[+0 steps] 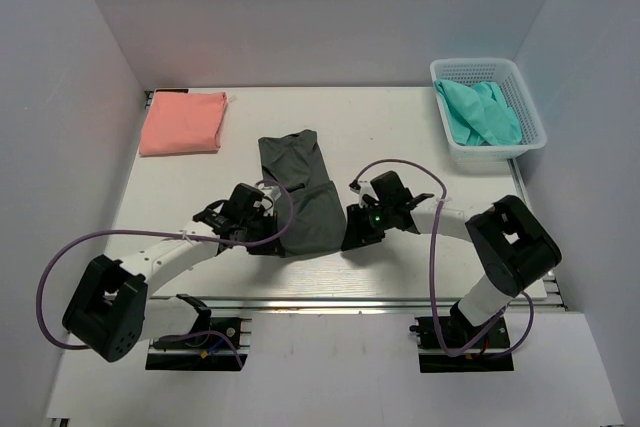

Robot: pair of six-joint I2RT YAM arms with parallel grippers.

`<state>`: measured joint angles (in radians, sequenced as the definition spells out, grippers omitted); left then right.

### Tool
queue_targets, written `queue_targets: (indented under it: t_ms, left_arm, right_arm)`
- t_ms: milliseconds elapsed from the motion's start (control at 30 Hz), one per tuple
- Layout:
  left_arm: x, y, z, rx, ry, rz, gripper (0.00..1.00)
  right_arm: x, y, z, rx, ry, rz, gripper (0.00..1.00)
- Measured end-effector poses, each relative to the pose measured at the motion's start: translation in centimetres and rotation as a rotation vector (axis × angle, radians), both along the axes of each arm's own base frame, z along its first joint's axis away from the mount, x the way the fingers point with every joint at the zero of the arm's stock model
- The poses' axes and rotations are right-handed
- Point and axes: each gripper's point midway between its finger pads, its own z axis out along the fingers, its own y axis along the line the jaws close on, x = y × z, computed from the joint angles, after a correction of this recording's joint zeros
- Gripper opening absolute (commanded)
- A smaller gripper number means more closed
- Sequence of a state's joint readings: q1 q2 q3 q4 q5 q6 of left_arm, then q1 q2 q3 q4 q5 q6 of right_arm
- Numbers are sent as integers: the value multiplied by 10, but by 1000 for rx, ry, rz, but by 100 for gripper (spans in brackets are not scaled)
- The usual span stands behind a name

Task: Fold and stack the t-shirts
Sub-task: Grab one side of the 2/3 rectangular tshirt with both arms

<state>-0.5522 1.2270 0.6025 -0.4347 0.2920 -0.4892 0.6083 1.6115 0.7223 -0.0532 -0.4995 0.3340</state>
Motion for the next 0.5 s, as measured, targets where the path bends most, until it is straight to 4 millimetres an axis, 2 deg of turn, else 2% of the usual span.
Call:
queue_targets:
  t_ms: [300,433,500]
  left_arm:
    - [0,2,2,-1,-15,14,0]
    - [-2,4,-2,9,-9,18,0]
    - [-2,5,-2,10,-8,19,0]
  right_arm:
    - [17,-11,-1,-97,-19,-159,42]
    - [19,-14,-2,-123,-12,-179,33]
    - [18,-13,-3,-124,1,-174,33]
